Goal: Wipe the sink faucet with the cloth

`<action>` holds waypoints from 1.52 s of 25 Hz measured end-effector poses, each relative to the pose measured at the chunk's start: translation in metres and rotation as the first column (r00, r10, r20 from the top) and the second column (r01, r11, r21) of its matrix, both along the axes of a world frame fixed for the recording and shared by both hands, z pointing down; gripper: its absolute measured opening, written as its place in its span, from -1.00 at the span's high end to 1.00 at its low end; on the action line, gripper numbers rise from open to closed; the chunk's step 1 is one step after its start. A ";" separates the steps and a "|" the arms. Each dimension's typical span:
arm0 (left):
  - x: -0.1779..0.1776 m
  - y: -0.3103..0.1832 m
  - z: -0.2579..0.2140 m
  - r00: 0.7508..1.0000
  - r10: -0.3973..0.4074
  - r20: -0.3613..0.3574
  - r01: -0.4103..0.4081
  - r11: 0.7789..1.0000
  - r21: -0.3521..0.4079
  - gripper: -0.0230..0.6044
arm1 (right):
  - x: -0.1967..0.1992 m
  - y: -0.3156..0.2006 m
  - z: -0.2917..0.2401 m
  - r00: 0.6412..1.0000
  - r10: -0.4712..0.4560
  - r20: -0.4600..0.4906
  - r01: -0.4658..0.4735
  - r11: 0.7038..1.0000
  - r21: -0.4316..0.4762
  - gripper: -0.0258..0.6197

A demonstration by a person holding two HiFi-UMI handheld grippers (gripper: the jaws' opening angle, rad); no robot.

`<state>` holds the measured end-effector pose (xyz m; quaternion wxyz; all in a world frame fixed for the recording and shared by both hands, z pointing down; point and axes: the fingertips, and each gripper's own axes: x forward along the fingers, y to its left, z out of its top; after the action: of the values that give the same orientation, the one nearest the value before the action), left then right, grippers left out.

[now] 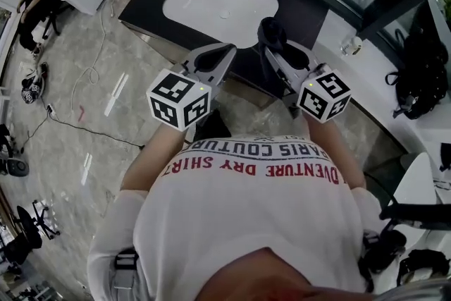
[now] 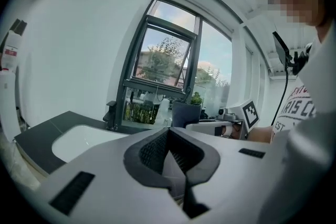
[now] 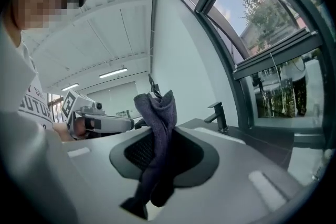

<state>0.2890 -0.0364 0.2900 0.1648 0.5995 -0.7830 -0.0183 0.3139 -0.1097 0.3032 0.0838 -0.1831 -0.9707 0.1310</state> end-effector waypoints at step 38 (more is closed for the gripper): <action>-0.333 -0.070 0.030 0.942 0.323 -0.094 -0.329 0.943 -0.048 0.92 | -0.350 -0.094 -0.046 0.959 0.272 0.075 -0.280 0.881 0.382 0.68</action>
<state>-0.0438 -0.1061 0.3201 0.2173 0.7140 -0.6655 0.0083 -0.0360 -0.2042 0.2569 0.0896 -0.0240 -0.9941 -0.0555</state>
